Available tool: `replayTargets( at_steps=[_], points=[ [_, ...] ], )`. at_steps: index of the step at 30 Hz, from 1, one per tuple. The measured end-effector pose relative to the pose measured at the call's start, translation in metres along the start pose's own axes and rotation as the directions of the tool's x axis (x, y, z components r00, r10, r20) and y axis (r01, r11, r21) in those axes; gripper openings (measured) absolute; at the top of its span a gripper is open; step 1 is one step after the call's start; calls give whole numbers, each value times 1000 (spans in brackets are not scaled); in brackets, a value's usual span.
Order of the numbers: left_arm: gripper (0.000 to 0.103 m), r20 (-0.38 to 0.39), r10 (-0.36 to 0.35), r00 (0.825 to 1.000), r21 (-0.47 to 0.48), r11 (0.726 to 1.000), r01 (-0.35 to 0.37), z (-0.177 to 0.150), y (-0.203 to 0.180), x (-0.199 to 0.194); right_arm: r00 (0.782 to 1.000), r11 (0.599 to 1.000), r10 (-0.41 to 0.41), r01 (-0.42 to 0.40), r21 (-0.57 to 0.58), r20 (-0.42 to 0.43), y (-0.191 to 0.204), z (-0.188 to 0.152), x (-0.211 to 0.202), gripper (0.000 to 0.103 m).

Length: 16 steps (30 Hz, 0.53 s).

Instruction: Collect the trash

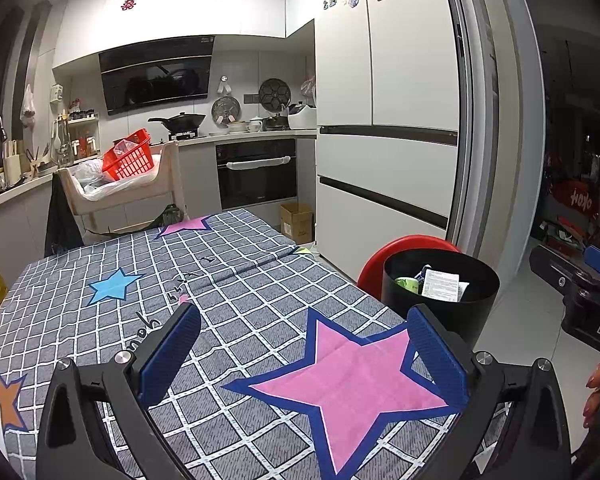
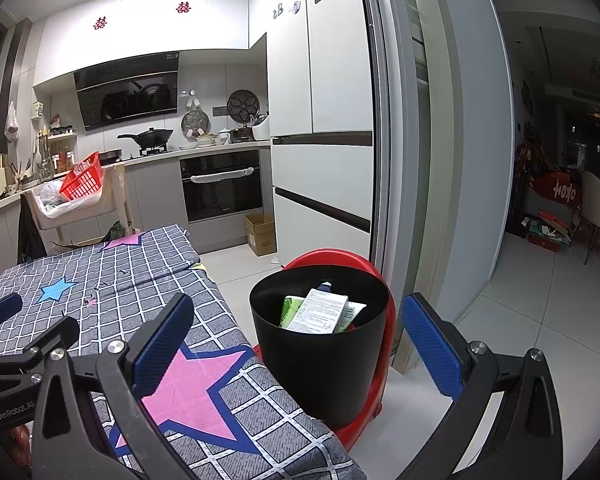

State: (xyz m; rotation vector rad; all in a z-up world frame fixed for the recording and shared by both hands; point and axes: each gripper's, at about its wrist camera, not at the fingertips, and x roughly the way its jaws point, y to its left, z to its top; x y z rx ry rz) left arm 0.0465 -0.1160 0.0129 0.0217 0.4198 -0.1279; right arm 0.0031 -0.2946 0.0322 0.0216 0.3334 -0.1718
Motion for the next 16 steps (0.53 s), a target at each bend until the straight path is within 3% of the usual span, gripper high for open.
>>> replayTargets(
  at_steps=[16],
  points=[
    [103,0,8,1000,-15,1000,-8,0,8,-1,1000,1000,-1,1,0,2,1,0,-2,103]
  ],
)
